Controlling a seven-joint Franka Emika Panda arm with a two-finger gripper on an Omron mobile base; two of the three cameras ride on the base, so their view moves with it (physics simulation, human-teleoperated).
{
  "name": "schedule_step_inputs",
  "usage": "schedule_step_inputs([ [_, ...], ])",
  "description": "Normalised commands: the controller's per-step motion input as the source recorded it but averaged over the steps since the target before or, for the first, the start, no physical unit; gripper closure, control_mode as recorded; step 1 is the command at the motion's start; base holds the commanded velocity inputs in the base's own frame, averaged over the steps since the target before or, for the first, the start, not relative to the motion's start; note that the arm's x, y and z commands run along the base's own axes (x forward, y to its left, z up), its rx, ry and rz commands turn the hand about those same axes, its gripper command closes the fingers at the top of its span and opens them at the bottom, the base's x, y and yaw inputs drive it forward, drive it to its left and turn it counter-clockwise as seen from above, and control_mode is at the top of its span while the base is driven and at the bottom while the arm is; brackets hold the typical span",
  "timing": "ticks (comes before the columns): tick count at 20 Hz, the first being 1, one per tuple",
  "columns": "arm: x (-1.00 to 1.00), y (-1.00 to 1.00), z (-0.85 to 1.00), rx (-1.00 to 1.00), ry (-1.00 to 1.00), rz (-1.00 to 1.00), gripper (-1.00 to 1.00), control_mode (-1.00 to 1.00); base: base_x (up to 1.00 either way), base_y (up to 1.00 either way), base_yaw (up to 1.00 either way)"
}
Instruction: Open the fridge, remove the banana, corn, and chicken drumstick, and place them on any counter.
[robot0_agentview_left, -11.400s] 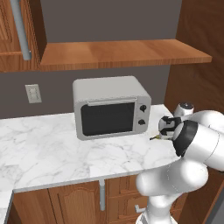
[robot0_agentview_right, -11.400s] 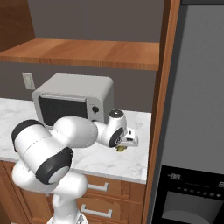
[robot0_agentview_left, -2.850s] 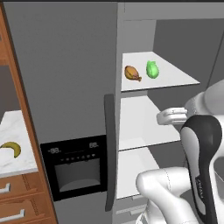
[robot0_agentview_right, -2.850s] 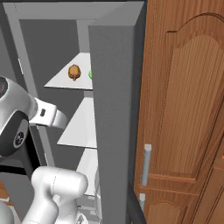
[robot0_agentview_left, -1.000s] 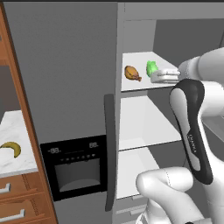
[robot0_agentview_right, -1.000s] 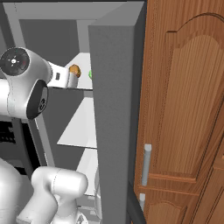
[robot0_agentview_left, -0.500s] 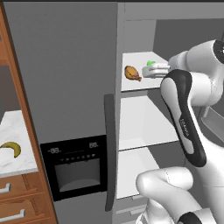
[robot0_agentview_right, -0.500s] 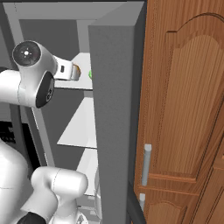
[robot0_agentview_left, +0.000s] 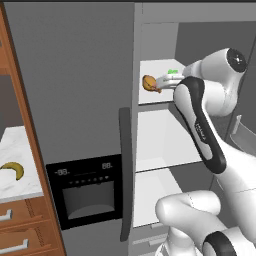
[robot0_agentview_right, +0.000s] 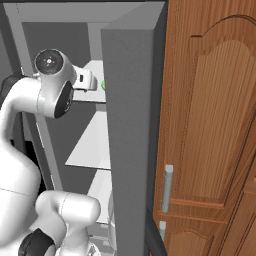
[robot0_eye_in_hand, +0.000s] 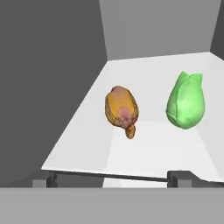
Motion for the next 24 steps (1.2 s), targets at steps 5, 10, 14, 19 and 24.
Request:
schedule_step_inputs([
  [5,0.47,0.01,-0.24,-0.02,0.0,0.02,-1.0,-1.0,0.0,0.0,0.0],
  [10,0.45,0.04,-0.02,0.0,0.0,0.02,-1.0,-1.0,0.0,0.0,0.0],
  [14,0.44,0.07,0.0,0.0,0.05,0.0,-1.0,-1.0,0.0,0.0,0.0],
  [19,0.4,0.03,0.0,0.0,0.09,0.0,-1.0,-1.0,0.0,0.0,0.0],
  [24,0.35,0.01,-0.03,0.0,0.07,0.0,-1.0,-1.0,0.0,0.0,0.0],
])
